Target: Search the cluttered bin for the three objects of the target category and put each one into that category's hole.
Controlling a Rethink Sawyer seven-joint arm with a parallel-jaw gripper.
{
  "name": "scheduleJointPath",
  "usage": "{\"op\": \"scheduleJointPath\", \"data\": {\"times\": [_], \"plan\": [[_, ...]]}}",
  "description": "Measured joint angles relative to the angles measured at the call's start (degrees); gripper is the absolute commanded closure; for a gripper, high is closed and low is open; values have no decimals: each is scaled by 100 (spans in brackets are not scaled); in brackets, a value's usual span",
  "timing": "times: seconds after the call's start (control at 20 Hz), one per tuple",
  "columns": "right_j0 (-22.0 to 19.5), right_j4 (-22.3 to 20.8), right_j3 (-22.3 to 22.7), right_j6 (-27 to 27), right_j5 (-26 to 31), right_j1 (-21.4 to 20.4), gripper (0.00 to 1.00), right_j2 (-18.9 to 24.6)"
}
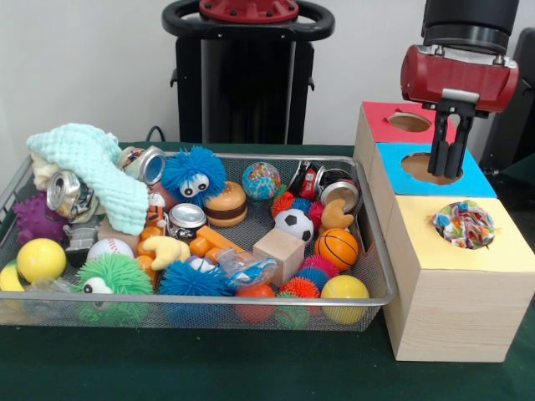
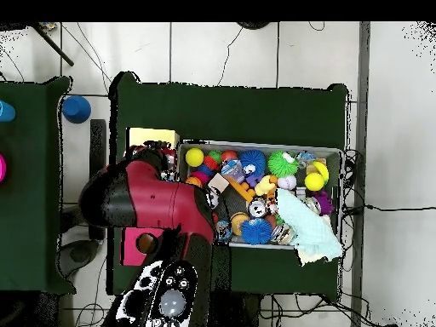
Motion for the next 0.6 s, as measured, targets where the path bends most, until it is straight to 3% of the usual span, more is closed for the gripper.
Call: {"op": "scheduleJointPath", "data": {"times": [0.6], "plan": [[40,0,-1,0,-2,4,100,-1]]}}
